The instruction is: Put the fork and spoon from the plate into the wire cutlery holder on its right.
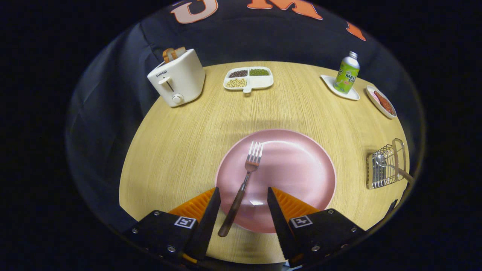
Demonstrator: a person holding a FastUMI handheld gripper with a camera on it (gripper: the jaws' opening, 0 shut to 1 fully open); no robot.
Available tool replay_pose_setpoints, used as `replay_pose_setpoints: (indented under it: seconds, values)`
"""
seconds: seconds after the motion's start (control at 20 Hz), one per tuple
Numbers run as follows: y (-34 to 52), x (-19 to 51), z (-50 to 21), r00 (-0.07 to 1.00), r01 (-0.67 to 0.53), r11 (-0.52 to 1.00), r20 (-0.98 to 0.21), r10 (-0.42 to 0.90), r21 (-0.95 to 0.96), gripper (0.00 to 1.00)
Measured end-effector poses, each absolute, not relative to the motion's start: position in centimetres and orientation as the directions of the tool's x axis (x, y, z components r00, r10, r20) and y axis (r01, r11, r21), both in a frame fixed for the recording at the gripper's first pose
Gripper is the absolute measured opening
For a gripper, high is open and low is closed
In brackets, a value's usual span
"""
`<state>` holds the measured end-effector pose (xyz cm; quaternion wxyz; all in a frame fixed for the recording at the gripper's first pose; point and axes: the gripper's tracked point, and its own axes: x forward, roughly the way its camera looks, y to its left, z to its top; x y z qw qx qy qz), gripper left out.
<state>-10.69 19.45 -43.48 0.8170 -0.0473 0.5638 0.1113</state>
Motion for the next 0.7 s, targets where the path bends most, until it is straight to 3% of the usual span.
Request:
replay_pose_setpoints:
  seconds: [0.1,0.15,0.35,0.7]
  values:
    - [19.1,-10.8,-44.4,0.311,-0.232,0.972,-0.945,0.101,0.027,0.58]
    - [19.3,-11.0,-44.7,0.299,-0.228,0.973,-0.949,0.105,0.036,0.44]
    - [17.7,-12.0,-46.3,0.228,-0.213,0.977,-0.973,0.042,-0.008,0.19]
    - [18.4,-12.5,-46.7,0.174,-0.177,0.978,-0.975,0.139,0.108,0.07]
